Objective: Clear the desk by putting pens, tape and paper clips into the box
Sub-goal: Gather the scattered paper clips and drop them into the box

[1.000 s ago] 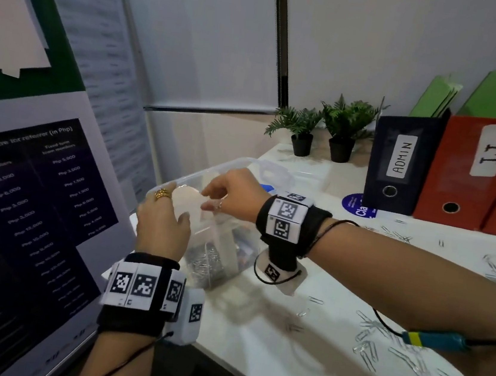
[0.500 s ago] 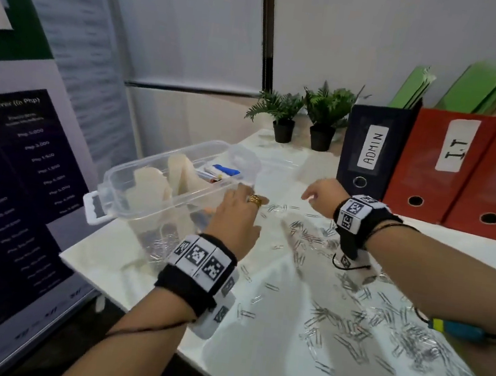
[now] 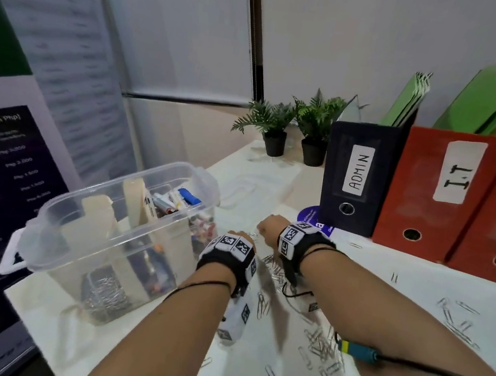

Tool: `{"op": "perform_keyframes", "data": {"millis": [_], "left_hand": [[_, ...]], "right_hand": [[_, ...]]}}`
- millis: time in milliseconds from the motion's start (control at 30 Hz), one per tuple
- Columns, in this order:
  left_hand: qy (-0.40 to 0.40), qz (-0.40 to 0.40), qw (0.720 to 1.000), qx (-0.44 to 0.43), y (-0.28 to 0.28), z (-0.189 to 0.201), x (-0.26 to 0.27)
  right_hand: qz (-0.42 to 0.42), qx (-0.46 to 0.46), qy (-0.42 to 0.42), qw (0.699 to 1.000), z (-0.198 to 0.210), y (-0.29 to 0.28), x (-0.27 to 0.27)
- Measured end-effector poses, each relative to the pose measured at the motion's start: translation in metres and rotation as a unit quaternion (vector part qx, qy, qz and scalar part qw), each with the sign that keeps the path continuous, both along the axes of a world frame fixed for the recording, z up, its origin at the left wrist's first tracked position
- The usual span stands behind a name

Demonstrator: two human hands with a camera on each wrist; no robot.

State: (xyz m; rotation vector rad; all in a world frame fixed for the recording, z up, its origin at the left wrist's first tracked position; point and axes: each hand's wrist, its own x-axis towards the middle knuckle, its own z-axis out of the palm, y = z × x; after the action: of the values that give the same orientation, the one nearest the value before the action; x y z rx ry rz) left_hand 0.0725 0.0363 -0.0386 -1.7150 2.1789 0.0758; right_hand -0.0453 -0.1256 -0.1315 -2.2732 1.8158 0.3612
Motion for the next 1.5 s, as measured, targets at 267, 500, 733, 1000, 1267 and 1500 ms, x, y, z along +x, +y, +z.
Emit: {"op": "perform_keyframes", "data": {"millis": [267,500,733,1000,1267,1500], "left_hand": [[-0.006,0.063,0.998,0.018,-0.033,-0.015,-0.008],[-0.013,-0.007,1.0,0.015,-0.018,-0.025,-0.008],[0.003,-0.056,0.998,0.03,0.005,-0.029,0.008],[0.044,-0.06,0.997,0.012,0.018,-0.033,0.017],[0.113,-0.097,0.989,-0.003,0.046,-0.031,0.026],[0.132,-0.091,0.987,-0.001,0.061,-0.033,0.028]], "right_hand": [[0.083,-0.04,-0.099,0.991,0.066,0.082,0.004],[0.104,-0.047,-0.107,0.988,0.081,0.123,-0.022],[0.053,-0.024,-0.141,0.988,0.102,0.137,-0.038],[0.105,0.007,-0.032,0.994,0.093,0.169,-0.026],[0.025,-0.021,-0.074,0.997,0.089,0.203,-0.046],[0.061,-0.024,-0.053,0.996,0.079,0.231,-0.026]]}}
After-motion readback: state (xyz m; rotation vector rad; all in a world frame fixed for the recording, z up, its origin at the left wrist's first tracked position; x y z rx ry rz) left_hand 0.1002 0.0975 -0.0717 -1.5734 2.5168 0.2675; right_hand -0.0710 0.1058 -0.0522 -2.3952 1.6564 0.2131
